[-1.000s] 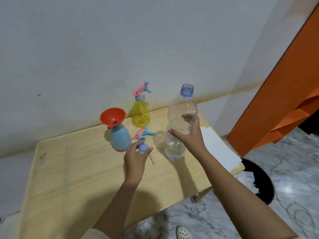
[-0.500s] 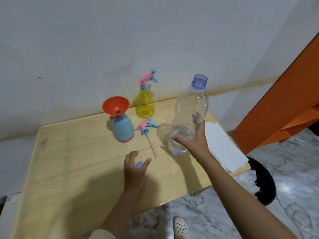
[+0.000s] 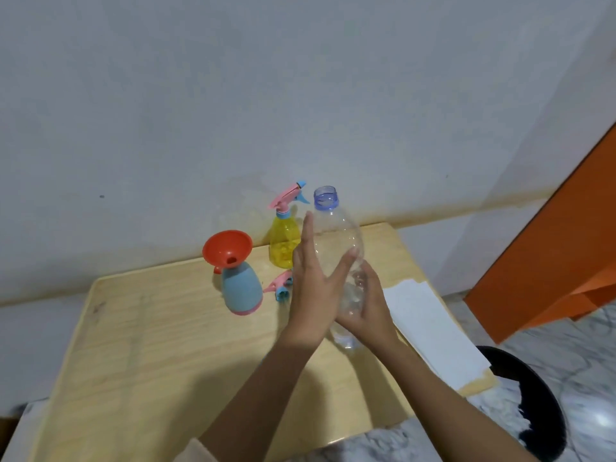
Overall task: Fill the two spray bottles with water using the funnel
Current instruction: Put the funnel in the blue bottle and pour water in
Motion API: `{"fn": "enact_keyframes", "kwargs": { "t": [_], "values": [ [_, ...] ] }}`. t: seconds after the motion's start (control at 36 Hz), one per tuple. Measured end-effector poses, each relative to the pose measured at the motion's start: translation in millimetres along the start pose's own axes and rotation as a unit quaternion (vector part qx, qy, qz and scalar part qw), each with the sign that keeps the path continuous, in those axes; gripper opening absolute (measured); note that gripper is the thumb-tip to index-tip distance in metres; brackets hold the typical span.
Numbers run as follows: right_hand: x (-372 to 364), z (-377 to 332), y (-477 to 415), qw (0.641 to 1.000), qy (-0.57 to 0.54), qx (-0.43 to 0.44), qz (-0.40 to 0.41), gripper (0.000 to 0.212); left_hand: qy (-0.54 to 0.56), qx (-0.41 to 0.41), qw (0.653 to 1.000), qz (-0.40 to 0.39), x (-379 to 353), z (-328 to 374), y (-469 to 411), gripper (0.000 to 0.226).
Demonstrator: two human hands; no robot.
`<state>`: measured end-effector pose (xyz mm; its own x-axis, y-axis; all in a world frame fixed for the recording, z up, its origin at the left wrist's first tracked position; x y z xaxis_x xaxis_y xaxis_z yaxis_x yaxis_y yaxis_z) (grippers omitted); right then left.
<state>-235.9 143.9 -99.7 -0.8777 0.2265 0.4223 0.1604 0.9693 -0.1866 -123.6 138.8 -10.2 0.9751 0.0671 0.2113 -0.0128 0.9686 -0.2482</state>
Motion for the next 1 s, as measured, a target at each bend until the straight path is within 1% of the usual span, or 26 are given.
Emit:
{"fn": "enact_keyframes", "kwargs": {
  "t": [0.11,0.19,0.25,0.36,0.44,0.5,0.58,0.67,0.75,0.83,0.92,0.94,1.0],
  "values": [
    [7.8,-8.6,-10.4,0.995,0.081,0.040,-0.048,0.099,0.031,0.017,0.999,0.032,14.9,-6.2,-10.7,0.071],
    [15.7,-20.2,-21.7,0.985,0.141,0.069,-0.070,0.097,0.053,0.063,0.994,0.068,20.4,-14.5,-12.4,0.066],
    [22.0,-28.6,-28.9,0.972,0.203,0.086,-0.083,0.096,0.097,0.095,0.986,0.098,20.5,-23.6,-12.6,0.065],
    [34.3,-42.8,-40.0,0.934,0.326,0.101,-0.110,0.095,0.201,0.148,0.956,0.152,10.6,-35.2,-13.6,0.062],
    [39.5,-50.3,-44.5,0.911,0.377,0.103,-0.132,0.093,0.267,0.176,0.929,0.185,2.5,-38.1,-13.7,0.058],
    [43.5,-54.1,-46.7,0.905,0.390,0.099,-0.136,0.093,0.302,0.186,0.914,0.197,0.1,-40.7,-13.1,0.054],
    [49.0,-61.6,-48.3,0.913,0.375,0.086,-0.134,0.095,0.338,0.204,0.890,0.227,-0.3,-46.4,-13.4,0.050],
    [48.1,-68.4,-46.8,0.908,0.385,0.092,-0.140,0.095,0.317,0.190,0.900,0.228,-0.4,-44.1,-15.3,0.042],
    [45.9,-68.9,-45.7,0.912,0.378,0.076,-0.139,0.095,0.273,0.158,0.927,0.201,0.7,-36.3,-17.0,0.044],
    [45.4,-67.0,-45.2,0.910,0.382,0.066,-0.147,0.096,0.231,0.141,0.947,0.175,2.0,-34.5,-15.9,0.053],
    [44.9,-66.0,-44.9,0.897,0.408,0.065,-0.158,0.098,0.214,0.149,0.952,0.161,2.2,-37.2,-12.7,0.063],
    [44.4,-65.9,-44.8,0.892,0.418,0.064,-0.161,0.098,0.213,0.155,0.952,0.155,2.3,-37.5,-11.8,0.069],
    [43.8,-66.7,-45.2,0.882,0.436,0.064,-0.167,0.097,0.210,0.170,0.951,0.151,2.7,-37.8,-11.0,0.090]
  ]
}}
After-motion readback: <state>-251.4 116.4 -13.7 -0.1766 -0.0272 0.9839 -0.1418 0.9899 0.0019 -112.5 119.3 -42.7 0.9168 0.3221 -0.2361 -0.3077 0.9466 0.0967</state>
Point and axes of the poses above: each hand's wrist, its own y-axis away from the middle knuckle, its own x-axis out of the back of the hand, z = x × y, the point moved 1 cm from there along -y, towards the middle knuckle, and after that the axes turned 1 degree about -y, right-handed, at the moved point
